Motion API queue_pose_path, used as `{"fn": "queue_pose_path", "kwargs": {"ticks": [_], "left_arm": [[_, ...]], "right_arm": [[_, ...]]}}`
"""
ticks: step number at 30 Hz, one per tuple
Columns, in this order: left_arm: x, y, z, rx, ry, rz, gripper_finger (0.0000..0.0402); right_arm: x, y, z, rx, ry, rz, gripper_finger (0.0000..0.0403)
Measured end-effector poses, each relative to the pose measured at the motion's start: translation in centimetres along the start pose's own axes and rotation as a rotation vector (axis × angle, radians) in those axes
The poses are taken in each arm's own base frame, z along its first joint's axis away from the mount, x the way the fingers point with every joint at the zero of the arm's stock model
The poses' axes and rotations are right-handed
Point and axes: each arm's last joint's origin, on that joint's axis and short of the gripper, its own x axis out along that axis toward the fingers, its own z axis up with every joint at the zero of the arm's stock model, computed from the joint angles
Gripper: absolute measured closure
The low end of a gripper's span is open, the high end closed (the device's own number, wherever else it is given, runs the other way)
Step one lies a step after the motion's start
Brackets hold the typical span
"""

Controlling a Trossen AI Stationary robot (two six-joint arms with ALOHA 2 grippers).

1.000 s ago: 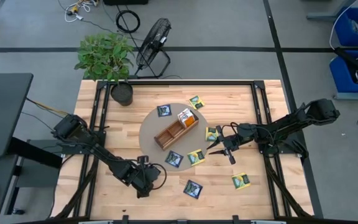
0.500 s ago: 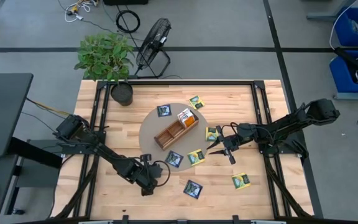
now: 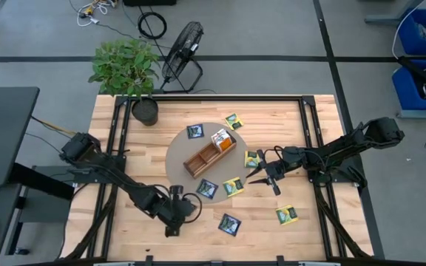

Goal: Pick & Place Tea
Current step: Put the purple tea bag into the middle section of the wooden organizer

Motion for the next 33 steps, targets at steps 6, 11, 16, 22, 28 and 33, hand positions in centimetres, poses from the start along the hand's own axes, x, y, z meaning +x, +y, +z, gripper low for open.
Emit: {"fn": "queue_pose_path", "kwargs": {"ticks": [6,11,16,22,28,33], "left_arm": [[-0.7,-0.1,1.8,0.074,-0.169,-0.018,0.0399],[-0.4,0.9,2.6,0.108,-0.2,0.004,0.0399],[-0.4,1.9,4.3,0.161,-0.311,0.014,0.0399],[-0.4,3.5,6.1,0.215,-0.412,-0.002,0.0399],[-0.4,4.9,7.4,0.242,-0.482,-0.08,0.04],[-0.2,6.7,8.1,0.215,-0.49,-0.106,0.04]], "right_arm": [[0.1,0.5,0.3,-0.105,-0.028,0.02,0.0289],[0.3,0.7,0.9,-0.189,-0.067,0.027,0.0289],[1.1,0.7,2.2,-0.273,-0.076,0.037,0.0289],[1.7,1.0,3.4,-0.366,-0.1,0.055,0.027],[1.8,1.0,3.8,-0.403,-0.115,0.05,0.0218],[1.8,0.9,4.1,-0.431,-0.136,0.032,0.0194]]}}
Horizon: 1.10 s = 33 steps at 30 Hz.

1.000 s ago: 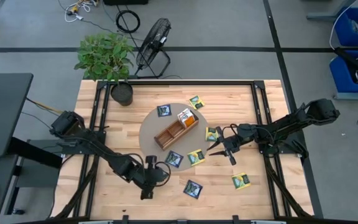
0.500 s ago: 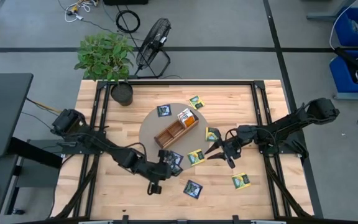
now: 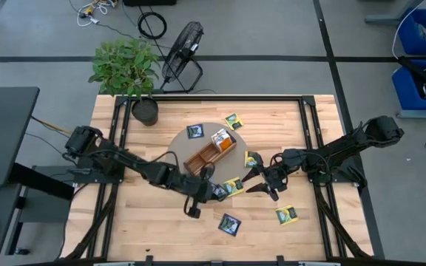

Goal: Pick & Place Tea
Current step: Put the purple tea bag into the middle section of the wooden organizer

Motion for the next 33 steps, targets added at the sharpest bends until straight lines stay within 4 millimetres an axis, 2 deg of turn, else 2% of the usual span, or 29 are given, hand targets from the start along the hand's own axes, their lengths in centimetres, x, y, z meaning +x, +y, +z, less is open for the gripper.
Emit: {"fn": "queue_pose_path", "kwargs": {"ticks": [8,12,15,24,33], "left_arm": [[0.1,3.3,0.5,-0.074,-0.055,-0.06,0.04],[0.1,4.2,0.5,-0.095,-0.063,-0.056,0.04],[0.1,4.5,0.5,-0.099,-0.065,-0.052,0.04],[0.0,4.5,0.6,-0.098,-0.077,-0.051,0.0399],[0.1,4.5,0.2,-0.122,-0.031,-0.053,0.0399]], "right_arm": [[1.5,-1.4,1.4,-0.044,0.069,0.017,0.0193],[2.0,-2.0,1.9,-0.043,0.092,0.03,0.0192],[2.5,-2.5,2.4,-0.027,0.113,0.039,0.0192],[5.1,-3.5,1.7,0.007,0.226,0.074,0.0196],[6.0,-4.1,2.6,0.028,0.274,0.127,0.0239]]}}
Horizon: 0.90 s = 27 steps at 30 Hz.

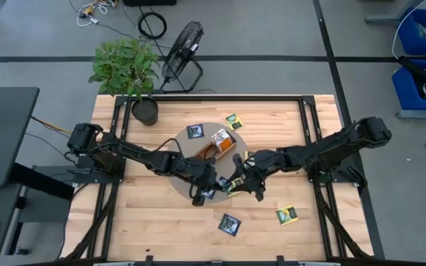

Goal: Pick & Place Tea
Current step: Put the purple tea bag into the middle section of the wooden organizer

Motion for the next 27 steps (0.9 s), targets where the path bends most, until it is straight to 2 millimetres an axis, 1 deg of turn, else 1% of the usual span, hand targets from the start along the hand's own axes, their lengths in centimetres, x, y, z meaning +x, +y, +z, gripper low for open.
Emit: {"fn": "queue_pose_path", "kwargs": {"ticks": [4,10,13,17,21,27], "left_arm": [[0.0,0.0,-0.01,0.0,0.0,0.0,0.0399],[0.0,0.0,0.01,0.001,-0.002,0.0,0.0399],[0.0,0.0,0.01,0.001,-0.001,0.0,0.0399],[0.0,0.02,-0.01,0.001,0.0,0.002,0.0399],[0.01,-0.24,0.02,0.031,-0.003,-0.02,0.039],[0.05,-0.98,-0.14,0.058,0.01,-0.081,0.0328]], "right_arm": [[0.0,0.14,-0.23,0.019,0.035,0.024,0.0259],[-0.01,0.13,-0.2,0.027,0.034,0.02,0.0298],[-0.01,0.05,-0.21,0.023,0.045,-0.002,0.033],[-0.01,0.09,-0.25,0.02,0.051,-0.002,0.0389],[-0.03,0.14,-0.36,0.039,0.062,0.004,0.0396],[-0.07,0.3,-0.69,0.059,0.094,0.025,0.0401]]}}
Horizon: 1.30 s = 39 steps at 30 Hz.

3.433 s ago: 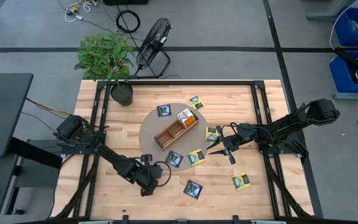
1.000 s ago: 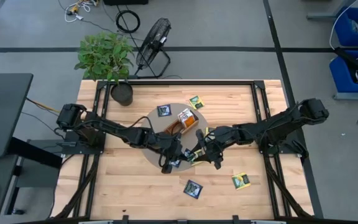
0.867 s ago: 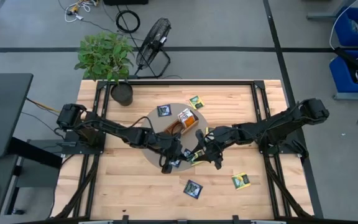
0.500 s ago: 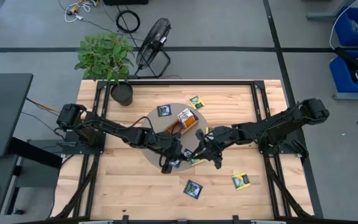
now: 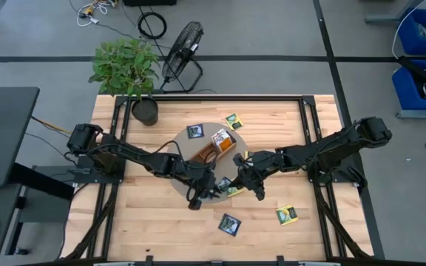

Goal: Pick & Place Tea
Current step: Put the purple tea bag into the middle section of the wooden organizer

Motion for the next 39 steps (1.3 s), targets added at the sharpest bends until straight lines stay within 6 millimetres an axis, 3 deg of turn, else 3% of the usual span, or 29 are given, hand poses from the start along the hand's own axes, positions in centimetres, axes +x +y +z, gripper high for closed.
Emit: {"fn": "queue_pose_path", "kwargs": {"ticks": [8,14,18,23,28,39], "left_arm": [[0.0,-0.2,-0.1,0.006,0.011,-0.021,0.0296],[0.2,-1.4,0.0,0.097,0.002,0.028,0.0324],[0.2,-2.5,0.3,0.183,-0.166,0.013,0.0355],[-0.8,-2.0,-3.4,0.147,-0.317,0.025,0.0386],[-2.5,-2.0,-4.9,0.091,-0.332,0.067,0.0391],[-7.6,-2.7,-8.8,0.084,-0.423,0.168,0.0392]], "right_arm": [[-1.0,0.1,0.2,0.028,0.018,0.011,0.0402],[-1.1,0.2,0.0,0.06,0.034,0.04,0.0402],[-1.2,0.5,-0.5,0.06,0.026,0.043,0.0403],[-1.2,0.6,-0.6,0.059,0.022,0.04,0.0403],[-1.3,0.0,-0.8,0.051,-0.004,0.034,0.0403],[-2.6,-4.5,-2.8,0.071,-0.11,-0.033,0.0403]]}}
